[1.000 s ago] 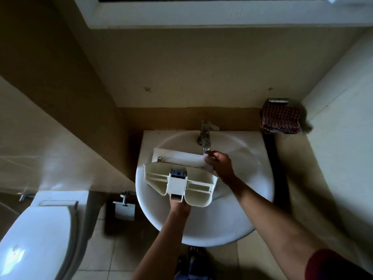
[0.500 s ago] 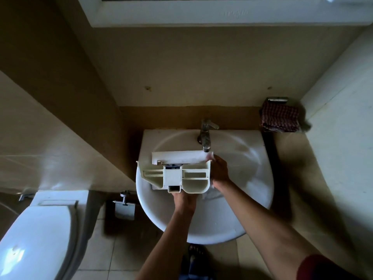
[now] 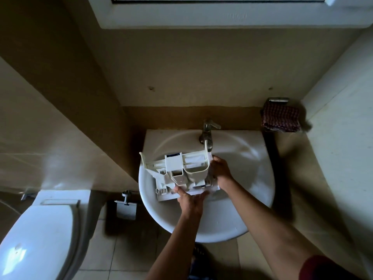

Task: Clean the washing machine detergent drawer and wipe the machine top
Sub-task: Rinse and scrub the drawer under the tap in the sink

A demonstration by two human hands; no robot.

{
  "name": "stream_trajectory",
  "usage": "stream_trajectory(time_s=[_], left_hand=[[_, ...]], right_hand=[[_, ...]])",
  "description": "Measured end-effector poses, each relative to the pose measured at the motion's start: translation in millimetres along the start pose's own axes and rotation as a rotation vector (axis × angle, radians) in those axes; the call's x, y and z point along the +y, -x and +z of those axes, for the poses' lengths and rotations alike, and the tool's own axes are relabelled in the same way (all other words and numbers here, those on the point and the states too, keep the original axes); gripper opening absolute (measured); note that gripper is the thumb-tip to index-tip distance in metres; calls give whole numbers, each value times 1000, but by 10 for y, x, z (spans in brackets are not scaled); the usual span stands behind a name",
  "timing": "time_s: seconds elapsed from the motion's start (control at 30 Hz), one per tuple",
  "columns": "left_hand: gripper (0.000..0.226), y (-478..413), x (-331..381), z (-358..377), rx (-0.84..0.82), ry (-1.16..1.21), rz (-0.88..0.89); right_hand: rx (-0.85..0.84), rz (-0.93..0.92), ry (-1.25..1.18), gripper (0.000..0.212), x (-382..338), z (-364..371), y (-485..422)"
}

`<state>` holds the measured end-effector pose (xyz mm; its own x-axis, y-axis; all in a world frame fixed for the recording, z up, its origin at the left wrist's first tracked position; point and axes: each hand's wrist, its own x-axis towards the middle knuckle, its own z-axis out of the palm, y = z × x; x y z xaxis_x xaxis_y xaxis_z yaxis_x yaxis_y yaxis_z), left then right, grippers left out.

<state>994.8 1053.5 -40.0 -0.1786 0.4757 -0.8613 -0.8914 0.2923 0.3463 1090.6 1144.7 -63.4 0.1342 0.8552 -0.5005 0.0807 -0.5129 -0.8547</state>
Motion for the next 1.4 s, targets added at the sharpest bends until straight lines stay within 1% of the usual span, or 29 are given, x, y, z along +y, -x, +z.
stream_trajectory(time_s=[0.07,0.2,0.23,0.3,0.33,0.4,0.47,0.5,0.6,0.67,0.7,0.73,0.8,0.83,0.9,1.0,1.07,1.17,1.2,1.23,1.27,1.33,1.37,1.4], left_hand=[[61,52,-3,14,1,-63,26],[70,40,12,8,31,-13,1],[69,36,9,6,35,-10,8],[70,56,1,13,37,8,19],[71,73,13,25,37,27,14],[70,80,42,53,31,70,-5],[66,53,77,65,41,81,-9],[64,40,92,75,48,71,3],[69,16,107,124,53,82,-35],[73,29,94,164,53,107,-53],[72,24,80,163,56,114,-49],[70,16,60,153,60,116,-45],[70,31,17,117,47,121,-77],[71,41,-8,105,37,119,-88],[70,37,-30,91,28,126,-86],[73,2,-23,64,15,137,-102],[79,-28,-9,35,-26,96,-114],[89,-143,34,-19,-110,68,-158],[92,-177,52,-15,-127,44,-182],[92,-179,80,-9,-129,-9,-188],[86,-165,117,-2,-141,-66,-178],[56,-70,188,14,-215,-189,-107],[49,-47,199,-7,-257,-315,-35],[46,-27,206,-41,-263,-528,59]], right_hand=[[-9,88,-126,22,8,-25,3],[134,129,-213,12,-37,74,15],[158,117,-223,14,-55,103,2],[168,68,-157,24,-93,135,-35],[149,38,-110,29,-129,146,-34],[87,12,-74,27,-209,147,-19],[13,59,-83,19,-272,112,-25],[-24,85,-83,19,-289,87,-24],[-141,120,-97,27,-269,-13,-9],[-216,86,-90,36,-221,-70,5],[-225,56,-44,35,-197,-83,21],[-196,29,31,28,-178,-87,27],[-47,1,196,10,-164,-64,11],[24,-20,281,15,-149,-45,-17],[112,-60,430,30,-136,-11,-41],[144,-95,519,35,-126,-6,-35],[97,-118,462,30,-108,-61,-10],[-39,-63,104,14,-1,-189,64],[-102,-20,-22,15,33,-254,92],[-171,22,-111,22,61,-317,116],[-232,49,-157,27,81,-367,126],[-295,73,-179,34,84,-443,131],[-307,79,-181,34,79,-473,128],[-314,77,-179,28,76,-492,124]])
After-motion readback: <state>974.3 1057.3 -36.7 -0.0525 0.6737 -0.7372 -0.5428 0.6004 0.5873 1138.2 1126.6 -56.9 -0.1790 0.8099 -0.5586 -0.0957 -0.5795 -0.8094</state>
